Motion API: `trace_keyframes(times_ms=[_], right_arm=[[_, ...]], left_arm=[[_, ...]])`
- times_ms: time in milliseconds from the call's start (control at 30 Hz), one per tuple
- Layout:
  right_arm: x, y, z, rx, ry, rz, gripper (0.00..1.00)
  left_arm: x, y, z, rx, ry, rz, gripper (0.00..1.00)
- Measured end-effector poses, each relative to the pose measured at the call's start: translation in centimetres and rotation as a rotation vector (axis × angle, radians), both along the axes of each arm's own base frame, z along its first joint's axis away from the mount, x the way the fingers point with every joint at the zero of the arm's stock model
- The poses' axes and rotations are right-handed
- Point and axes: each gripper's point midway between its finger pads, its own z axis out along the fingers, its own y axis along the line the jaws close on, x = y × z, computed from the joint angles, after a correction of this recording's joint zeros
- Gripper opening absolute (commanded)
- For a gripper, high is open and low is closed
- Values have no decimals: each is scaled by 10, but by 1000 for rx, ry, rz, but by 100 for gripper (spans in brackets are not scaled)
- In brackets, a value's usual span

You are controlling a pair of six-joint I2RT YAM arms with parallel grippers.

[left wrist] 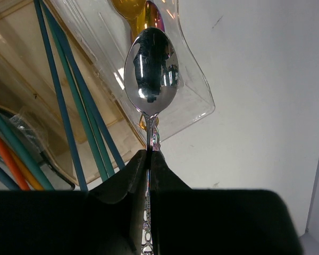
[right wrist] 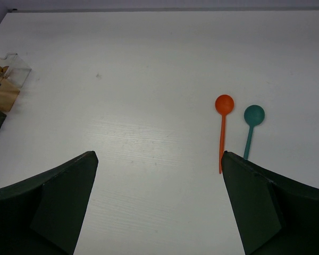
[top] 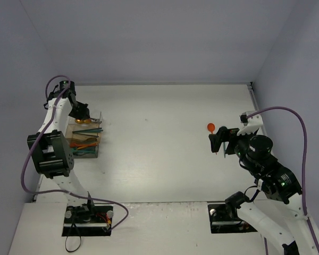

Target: Sort the eating utensils into containers

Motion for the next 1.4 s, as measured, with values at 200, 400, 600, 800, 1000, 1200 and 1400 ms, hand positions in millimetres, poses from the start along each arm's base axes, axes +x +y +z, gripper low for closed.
trace_keyframes(times_ms=[200, 400, 600, 800, 1000, 1200, 1400], right_arm=[[1, -2, 0, -19, -7, -7, 100], [3, -6, -1, -37, -6, -24, 100], [6, -8, -3, -56, -1, -35, 100], [9, -9, -5, -73, 4, -47, 100], [14, -7, -13, -81, 37, -55, 100], [30, 5, -40, -76, 155, -82, 100], [52, 14, -98, -85, 354, -154, 97]], left_arm=[[11, 3, -24, -73, 48, 23, 0], [22, 22, -26, -95, 39, 70, 1], [28, 39, -30, -104, 35, 104, 21], [28, 40, -36, -106, 50, 105, 33], [28, 36, -31, -117, 38, 79, 50], [23, 27, 17, -57, -69, -45, 72], [-3, -13, 118, 178, -291, -318, 79]])
